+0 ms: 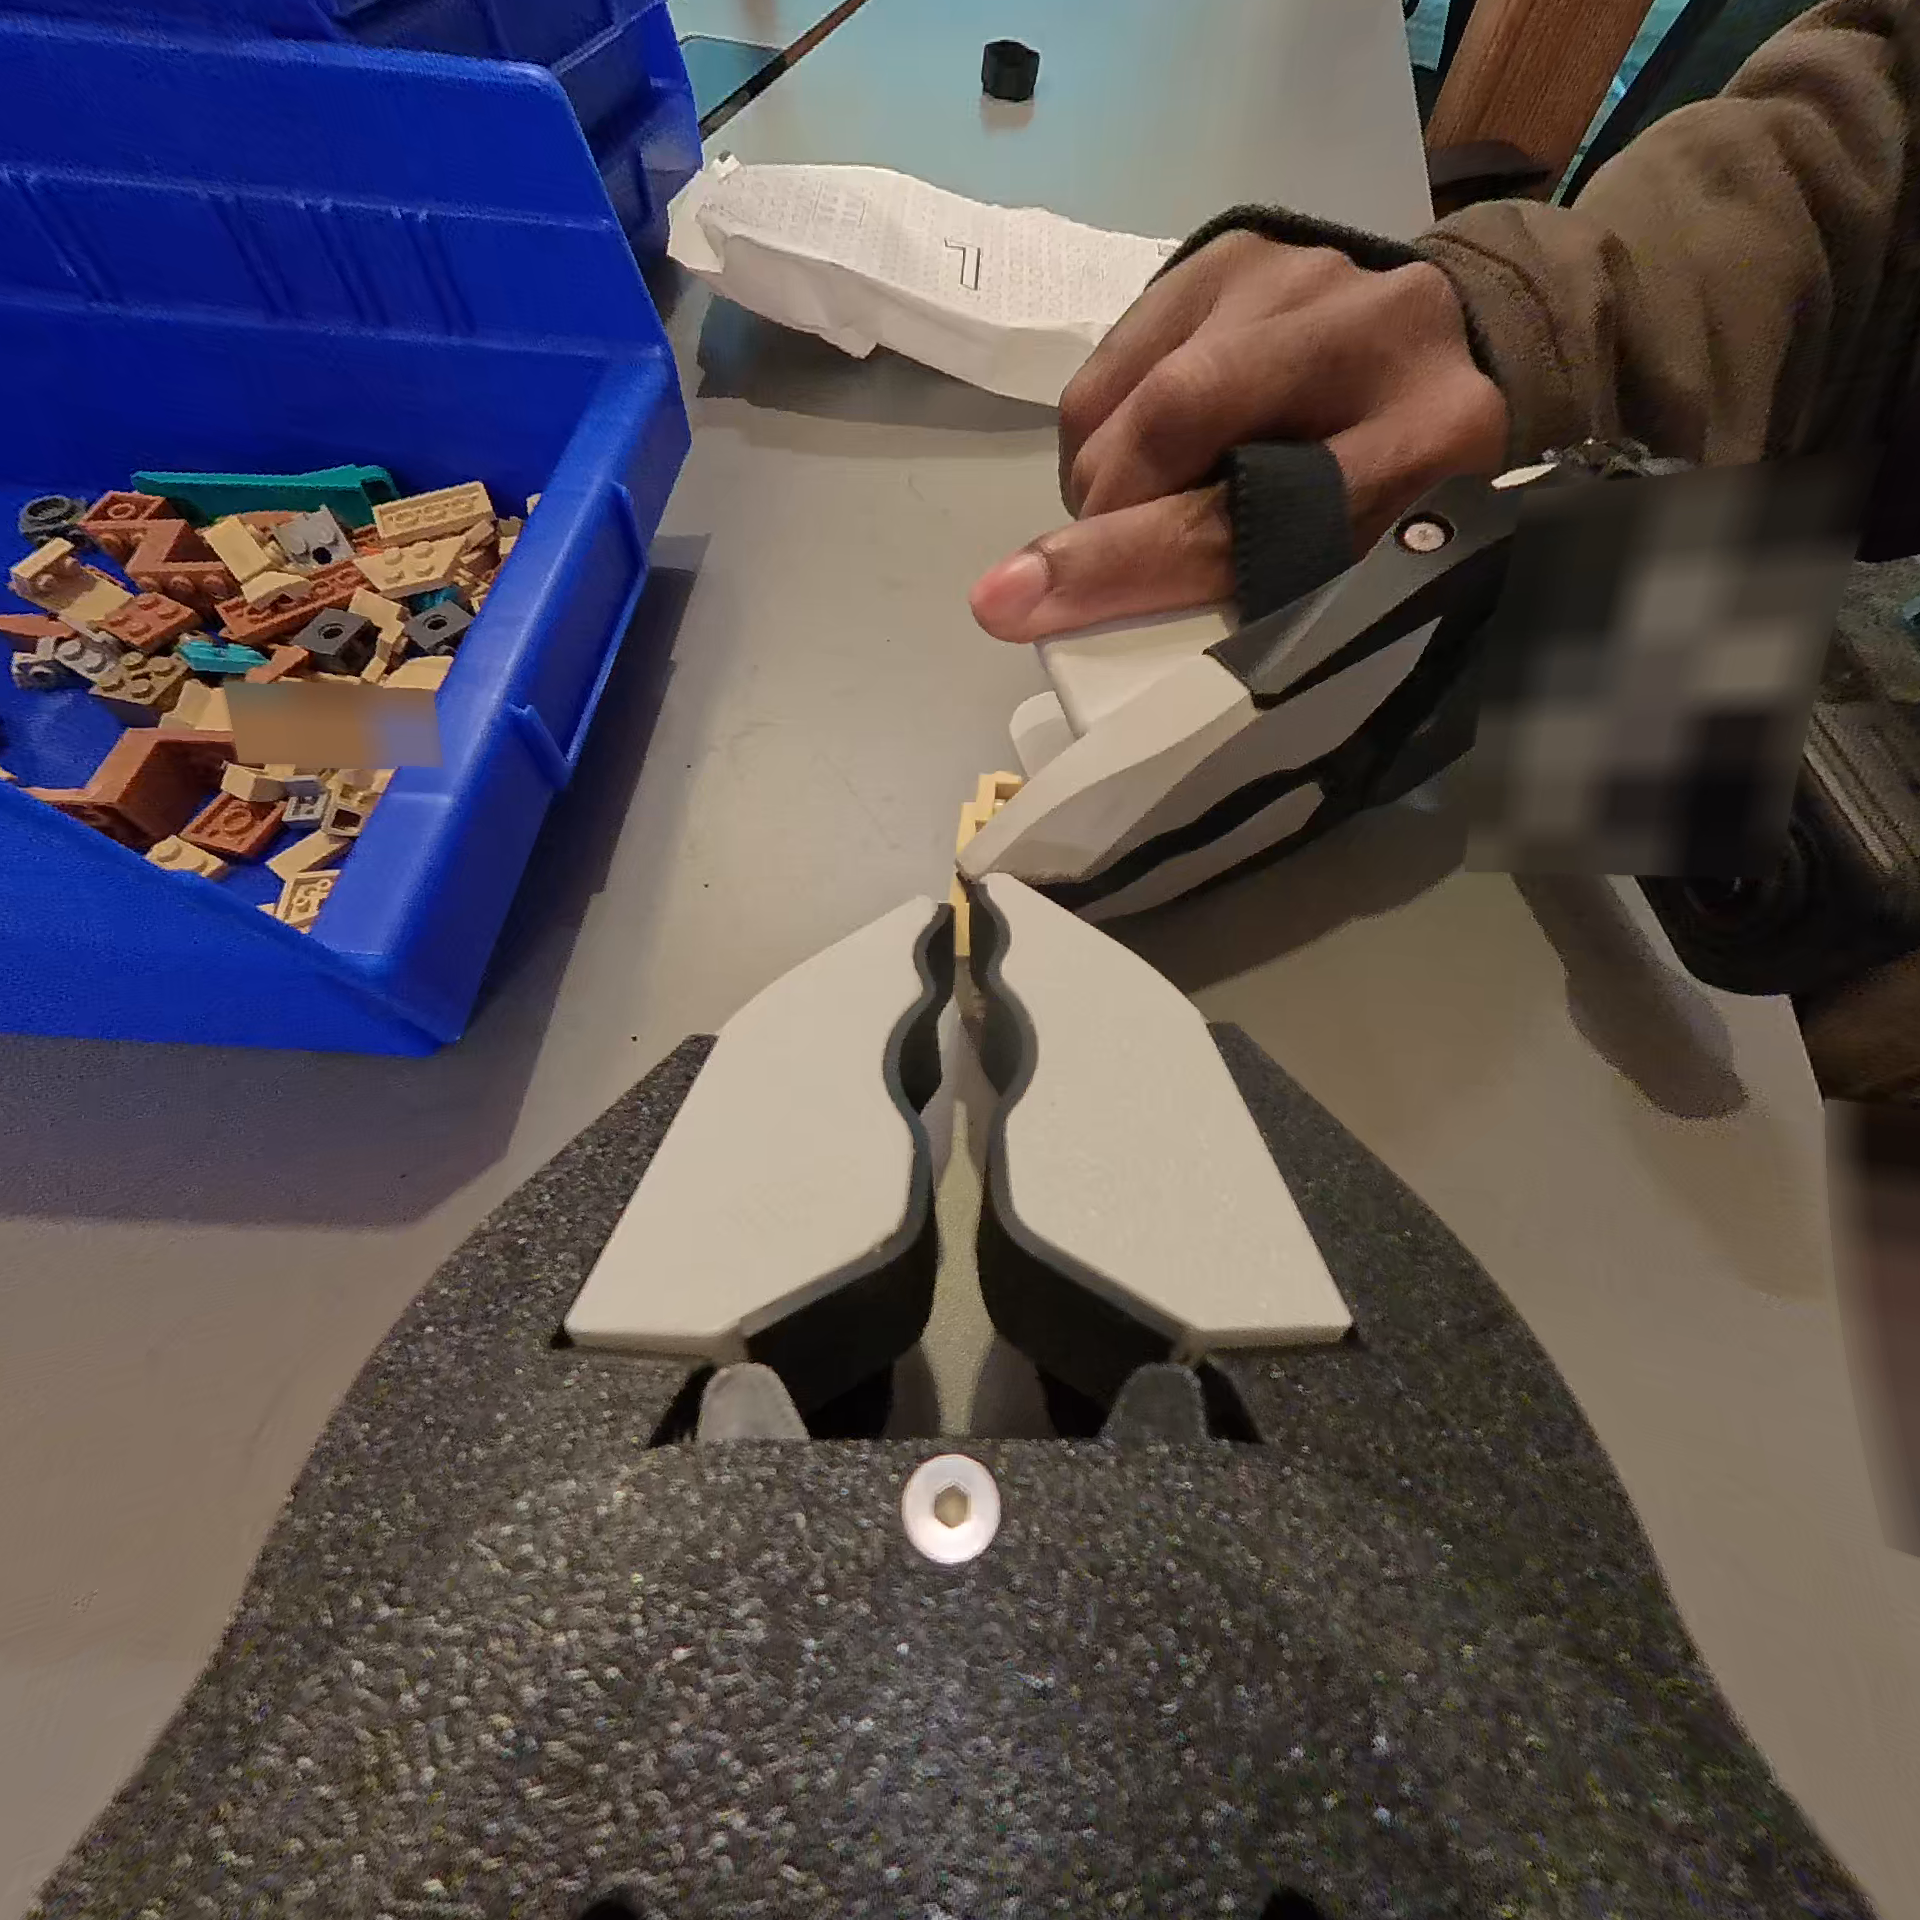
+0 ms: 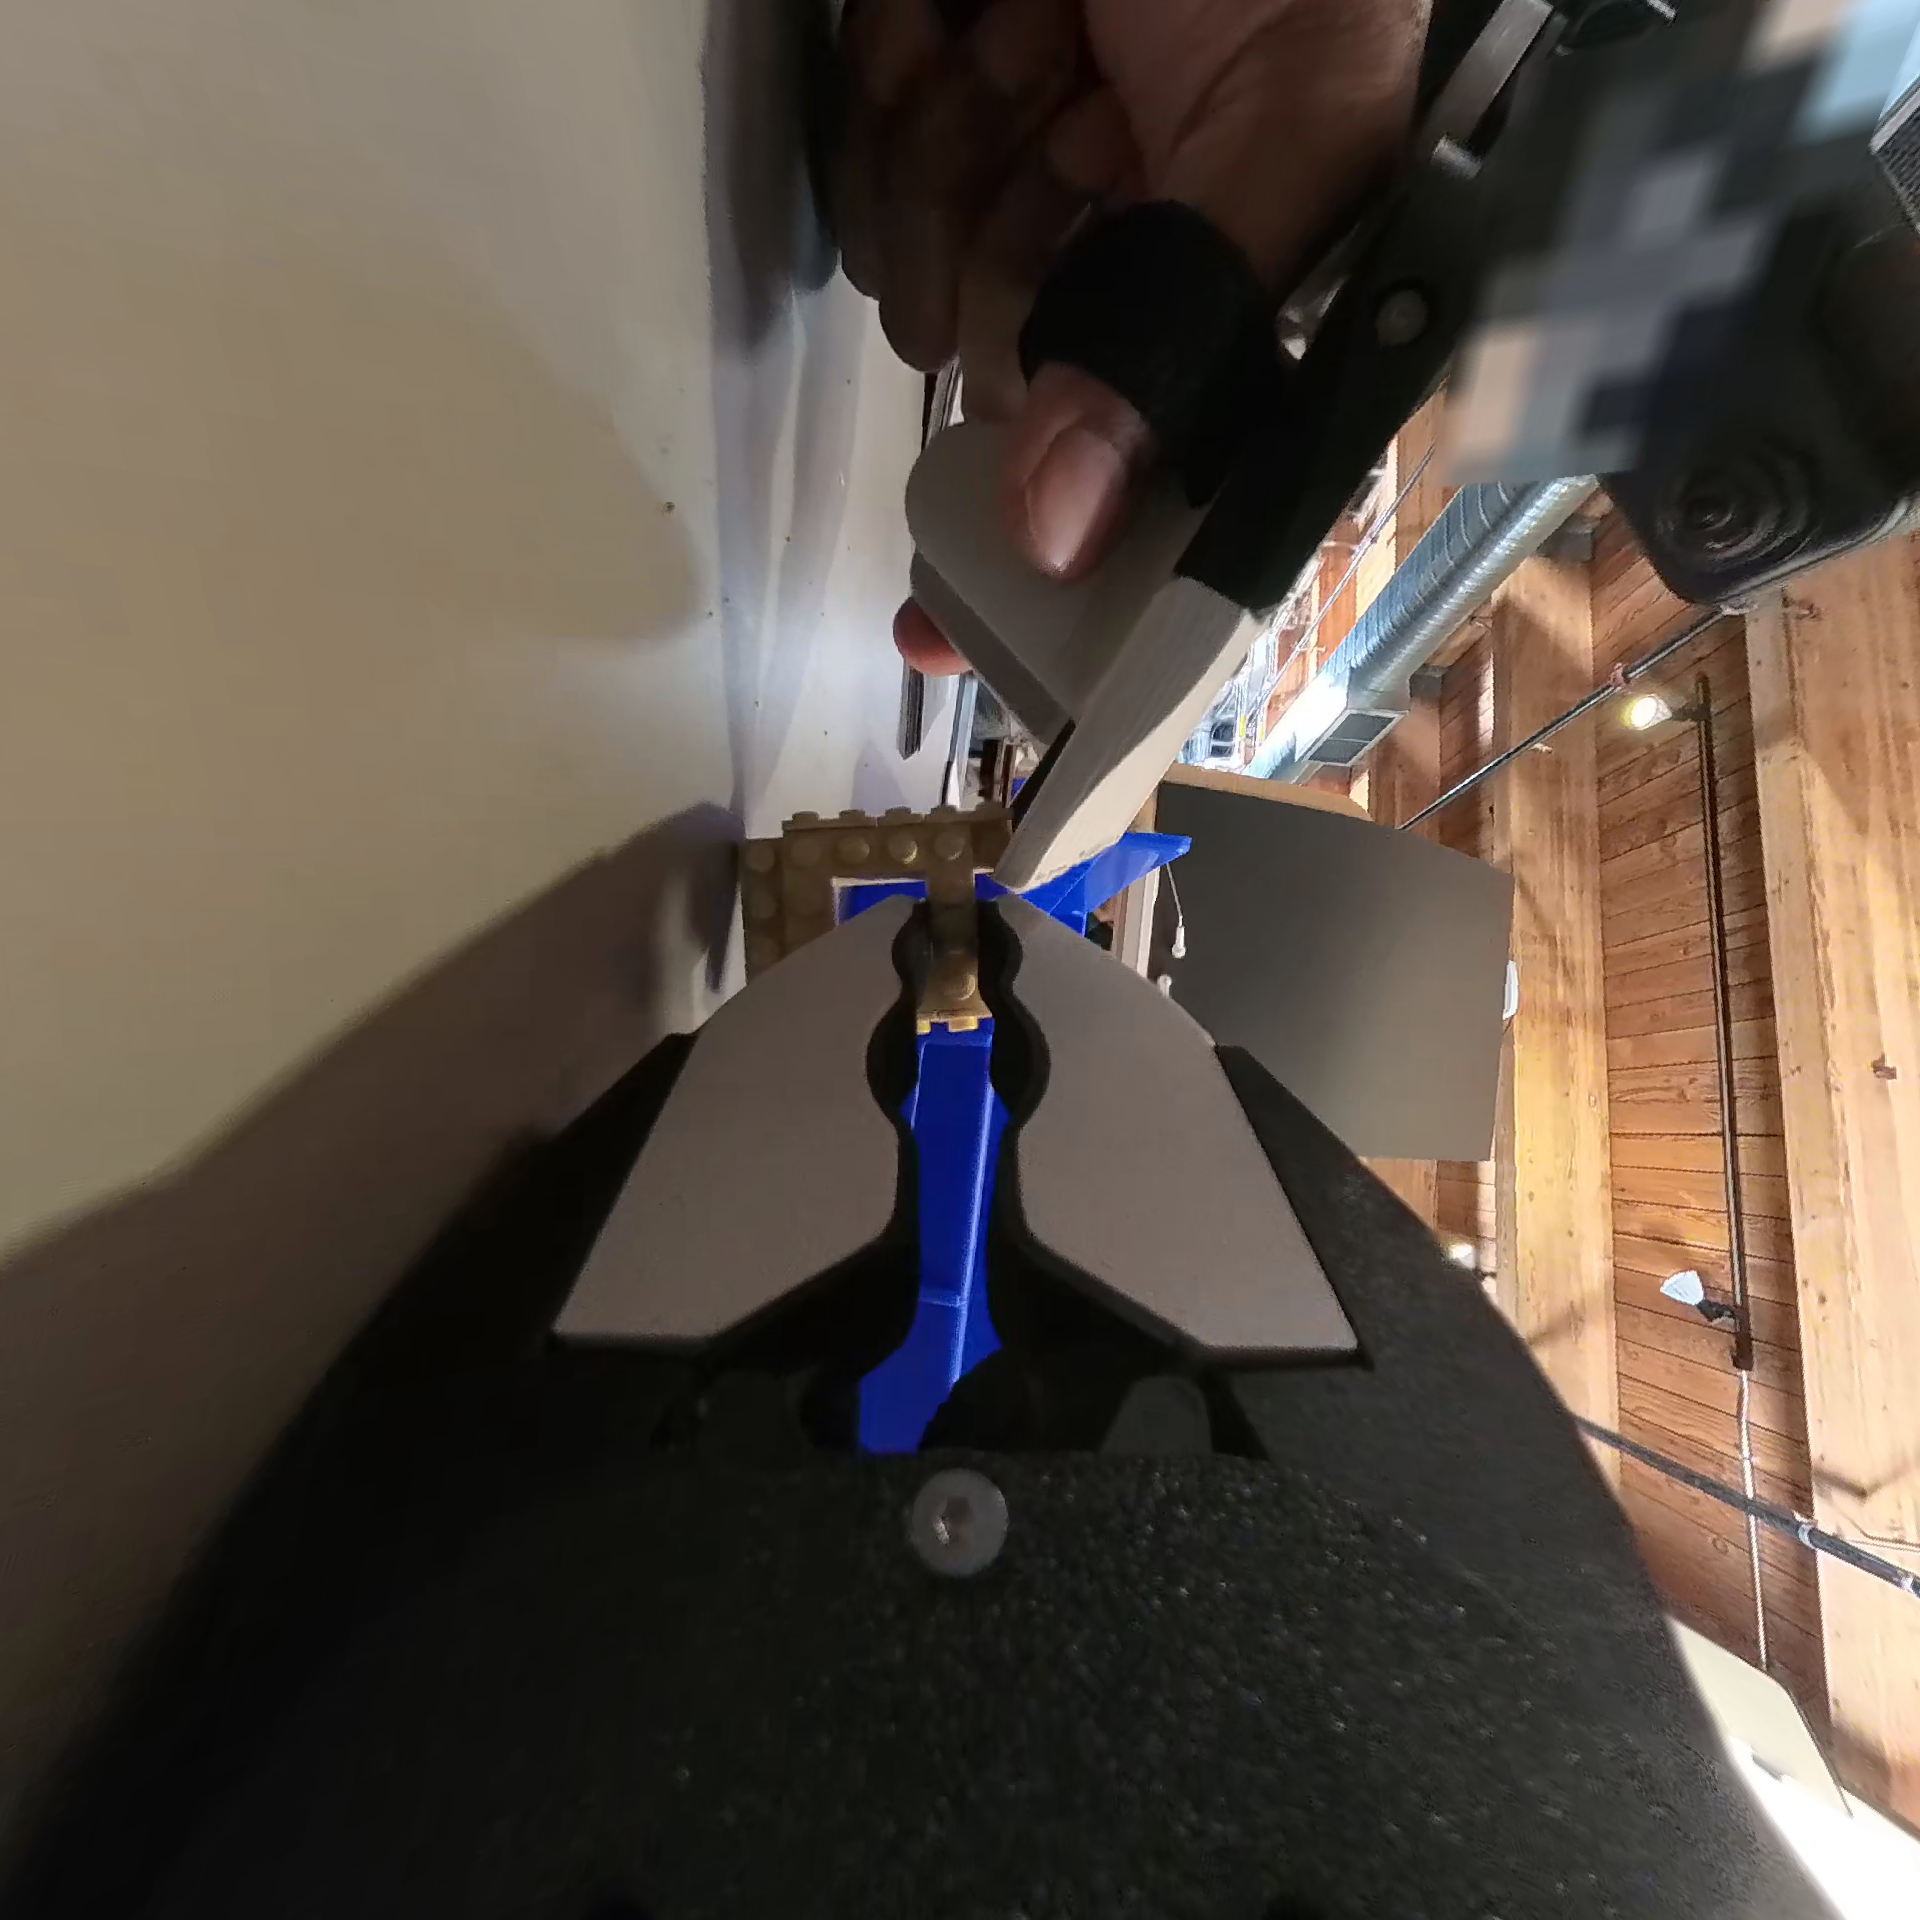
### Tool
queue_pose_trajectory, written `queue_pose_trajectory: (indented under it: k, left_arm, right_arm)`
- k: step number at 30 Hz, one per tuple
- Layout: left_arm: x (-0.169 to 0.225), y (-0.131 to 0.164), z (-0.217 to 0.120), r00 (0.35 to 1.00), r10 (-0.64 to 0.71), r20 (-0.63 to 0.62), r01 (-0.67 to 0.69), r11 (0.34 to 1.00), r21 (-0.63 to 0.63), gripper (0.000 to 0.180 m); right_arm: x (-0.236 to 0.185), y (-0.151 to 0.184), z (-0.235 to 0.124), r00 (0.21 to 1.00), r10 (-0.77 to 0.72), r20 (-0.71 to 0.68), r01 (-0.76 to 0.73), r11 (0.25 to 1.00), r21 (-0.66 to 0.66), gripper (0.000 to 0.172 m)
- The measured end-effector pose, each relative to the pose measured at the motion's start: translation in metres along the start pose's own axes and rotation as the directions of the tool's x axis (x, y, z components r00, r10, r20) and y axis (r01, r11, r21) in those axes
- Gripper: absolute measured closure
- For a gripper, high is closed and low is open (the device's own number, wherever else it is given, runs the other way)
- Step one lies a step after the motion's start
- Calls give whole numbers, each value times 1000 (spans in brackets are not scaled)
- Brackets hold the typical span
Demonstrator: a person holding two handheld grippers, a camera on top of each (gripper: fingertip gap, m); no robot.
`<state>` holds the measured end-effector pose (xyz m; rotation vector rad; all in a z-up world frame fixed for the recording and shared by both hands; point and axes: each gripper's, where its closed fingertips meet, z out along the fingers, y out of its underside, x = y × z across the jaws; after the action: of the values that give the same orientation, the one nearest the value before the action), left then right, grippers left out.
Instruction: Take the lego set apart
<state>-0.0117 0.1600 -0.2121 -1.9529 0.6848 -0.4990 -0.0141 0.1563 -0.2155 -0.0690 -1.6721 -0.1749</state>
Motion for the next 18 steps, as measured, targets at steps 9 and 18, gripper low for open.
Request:
queue_pose_trajectory:
  k: [9,18]
  left_arm:
    - [2,0,1,1000,15,1,-15,1000,-2,177]
    - [3,0,2,1000,22,8,-22,1000,0,177]
  right_arm:
    - [1,-1,-6,1000,-15,-4,15,1000,28,163]
    - [2,-2,-8,1000,-24,-13,25,999,37,164]
